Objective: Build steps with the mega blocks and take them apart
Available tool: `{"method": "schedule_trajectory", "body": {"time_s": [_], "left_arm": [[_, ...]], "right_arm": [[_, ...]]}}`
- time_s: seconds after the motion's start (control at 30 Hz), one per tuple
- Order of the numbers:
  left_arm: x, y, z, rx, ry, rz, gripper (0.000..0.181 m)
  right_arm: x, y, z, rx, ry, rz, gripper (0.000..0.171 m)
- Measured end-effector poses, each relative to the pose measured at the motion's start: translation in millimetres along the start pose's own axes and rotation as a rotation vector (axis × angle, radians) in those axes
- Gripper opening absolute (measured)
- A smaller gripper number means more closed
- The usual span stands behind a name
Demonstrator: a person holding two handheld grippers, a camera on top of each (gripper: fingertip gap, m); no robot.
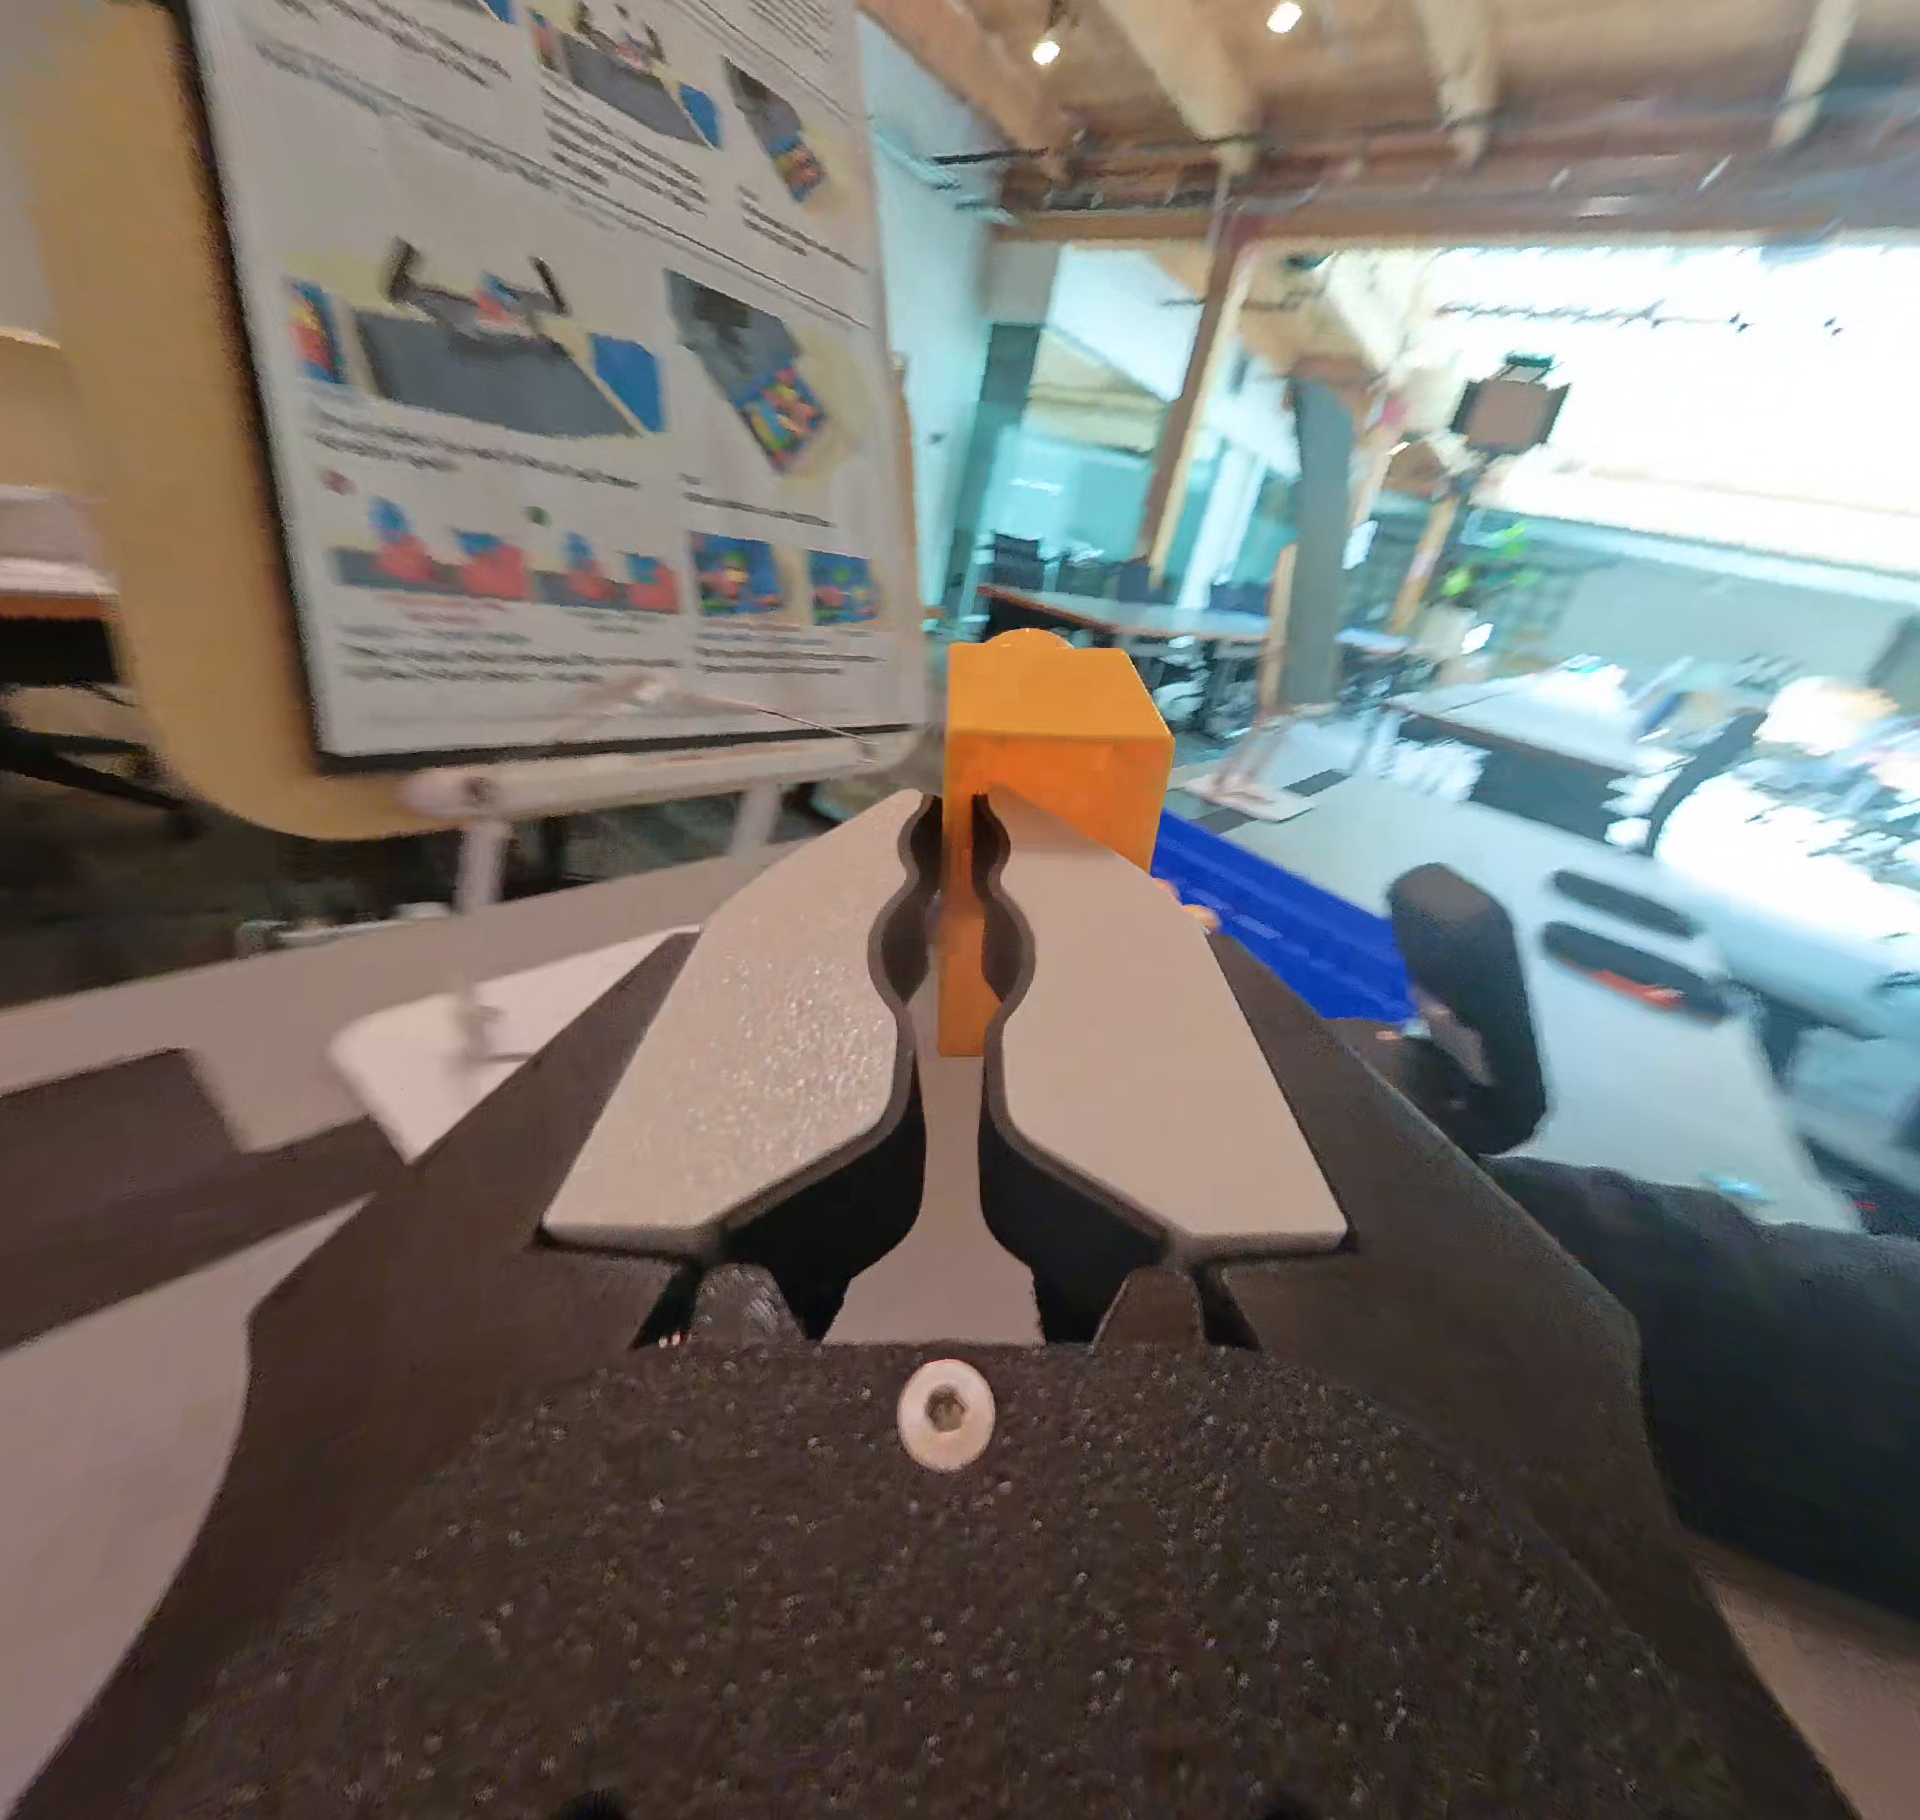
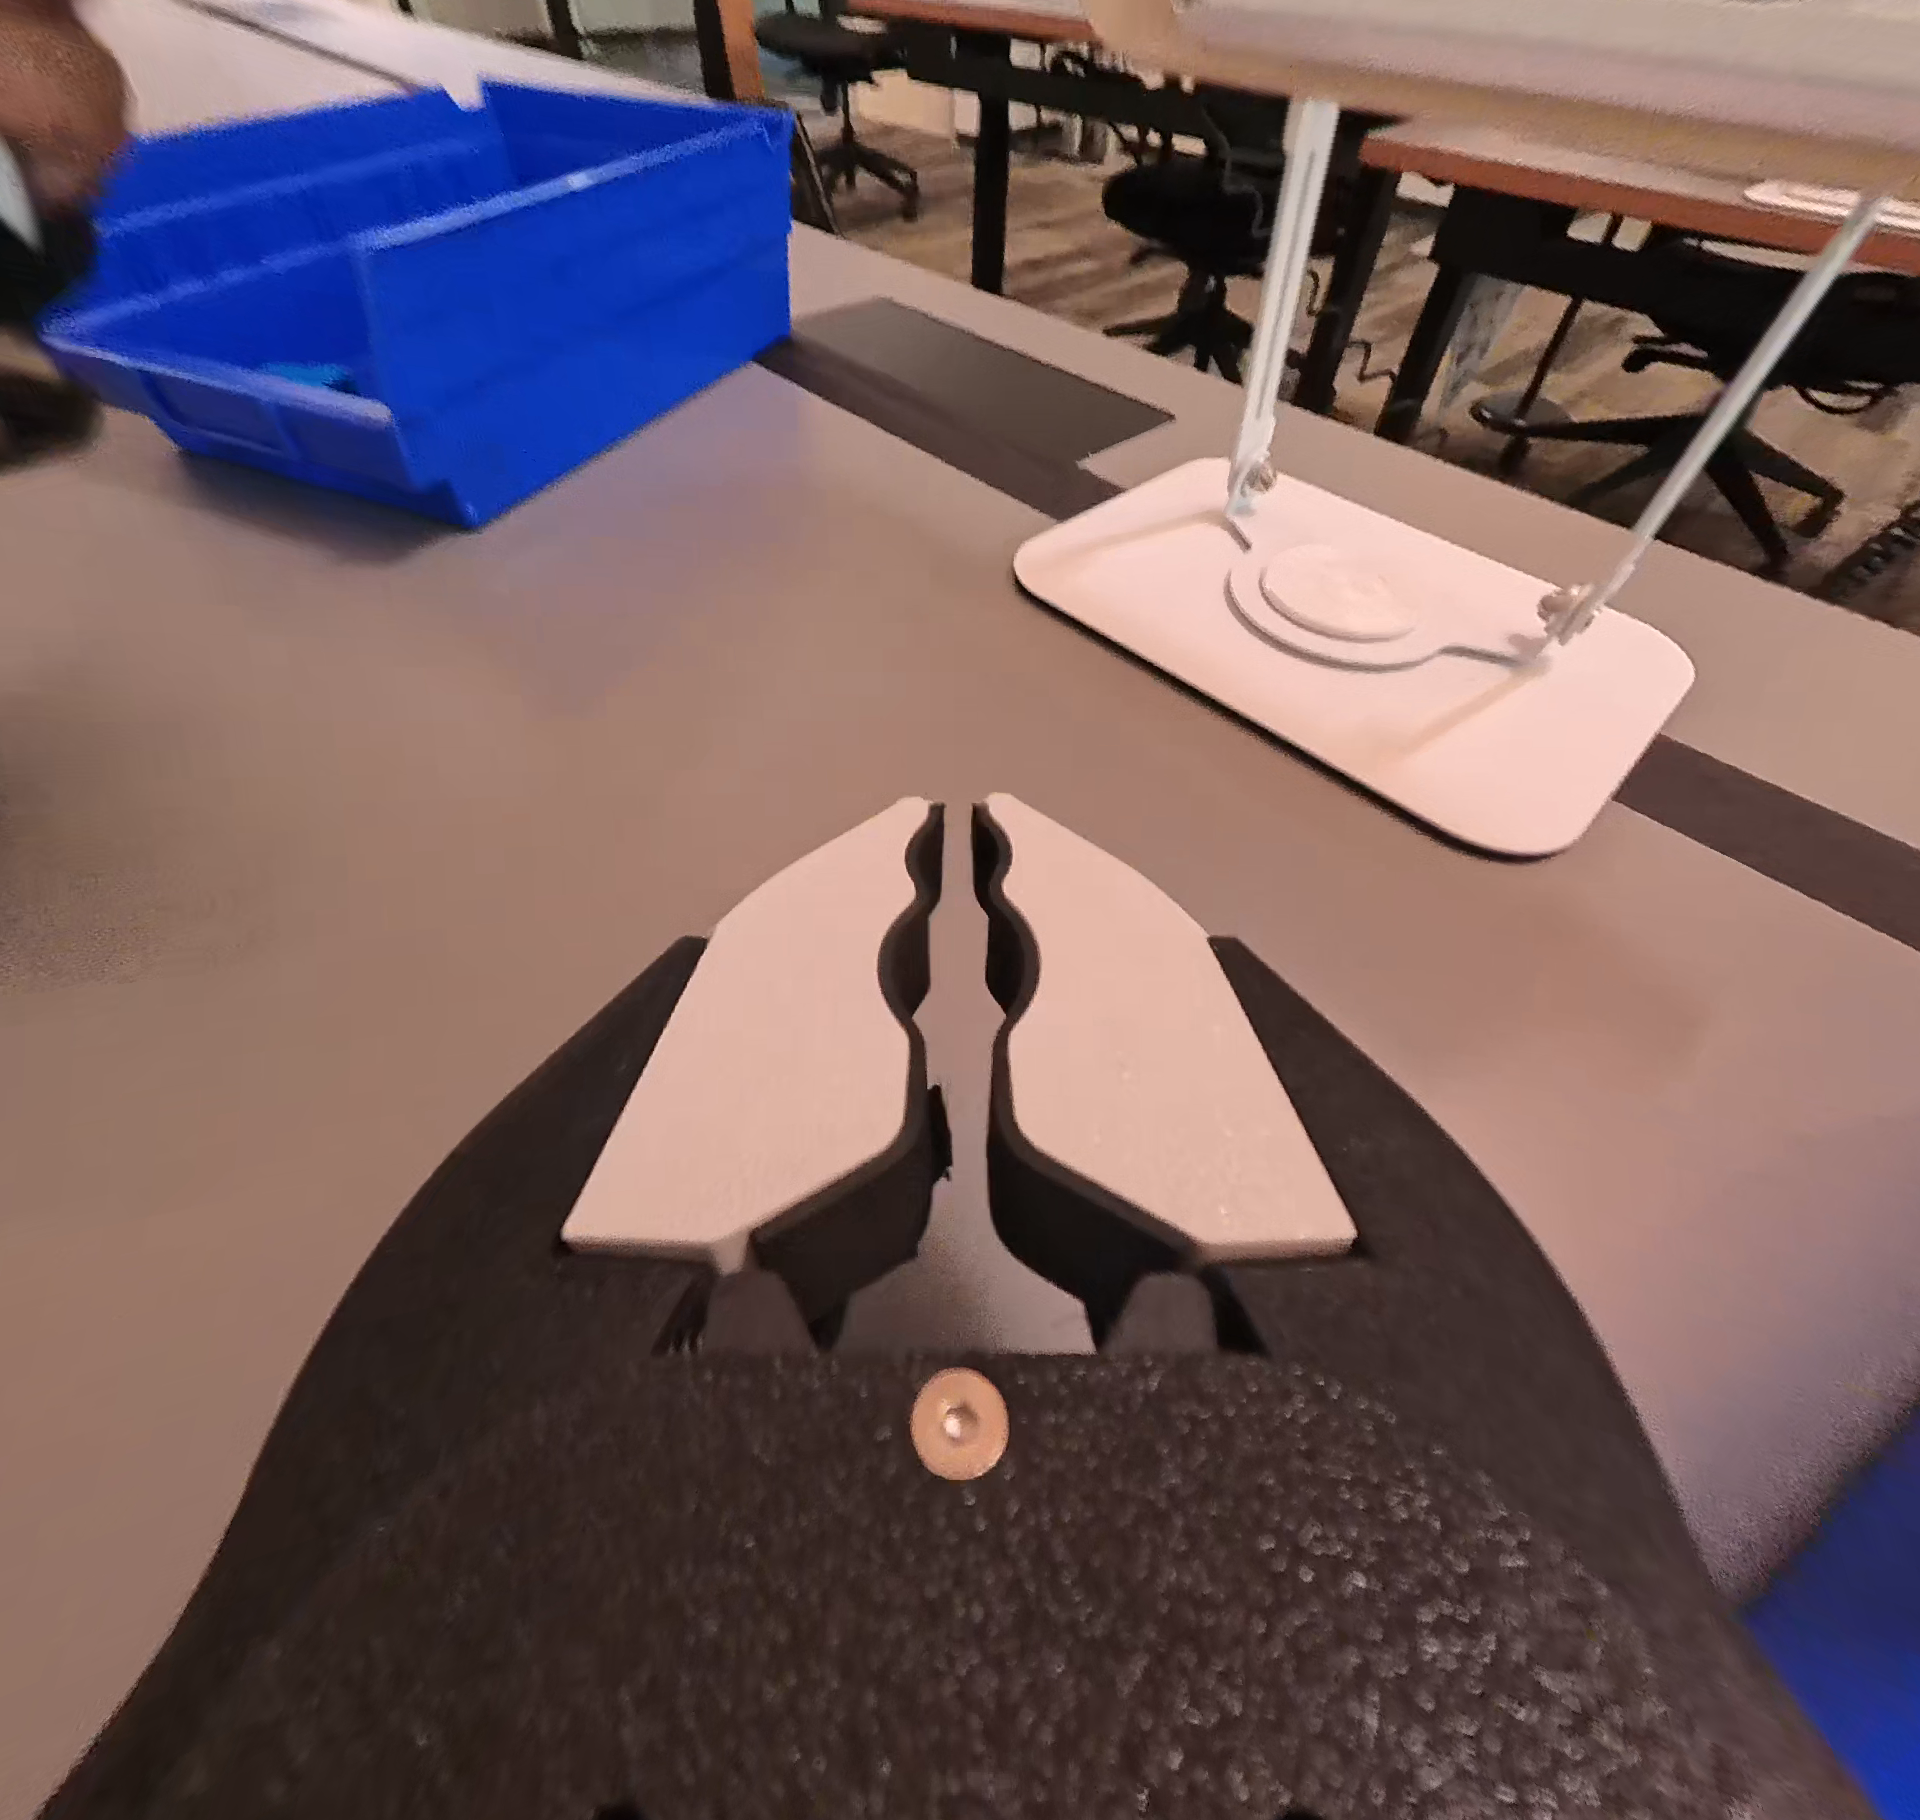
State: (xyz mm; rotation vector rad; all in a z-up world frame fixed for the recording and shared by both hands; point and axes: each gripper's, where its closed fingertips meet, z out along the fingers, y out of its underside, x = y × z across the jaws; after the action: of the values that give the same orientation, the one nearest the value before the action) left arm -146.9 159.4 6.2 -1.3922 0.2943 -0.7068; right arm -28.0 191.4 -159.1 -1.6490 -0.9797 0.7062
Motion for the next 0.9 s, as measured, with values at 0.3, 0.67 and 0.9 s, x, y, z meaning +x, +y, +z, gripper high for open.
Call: {"method": "schedule_trajectory", "body": {"time_s": [0.3,0.67,0.9], "left_arm": [[47.4,57.6,10.7,0.122,0.253,-0.381,0.006],[69.3,89.5,16.3,0.115,0.353,-0.444,0.006],[74.9,94.7,17.6,0.095,0.366,-0.364,0.006]], "right_arm": [[-45.8,-41.4,-19.6,0.229,-0.335,0.122,0.024],[-85.9,-64.8,-36.3,0.306,-0.693,0.408,0.058],[-80.5,-67.1,-39.8,0.337,-0.711,0.475,0.039]]}}
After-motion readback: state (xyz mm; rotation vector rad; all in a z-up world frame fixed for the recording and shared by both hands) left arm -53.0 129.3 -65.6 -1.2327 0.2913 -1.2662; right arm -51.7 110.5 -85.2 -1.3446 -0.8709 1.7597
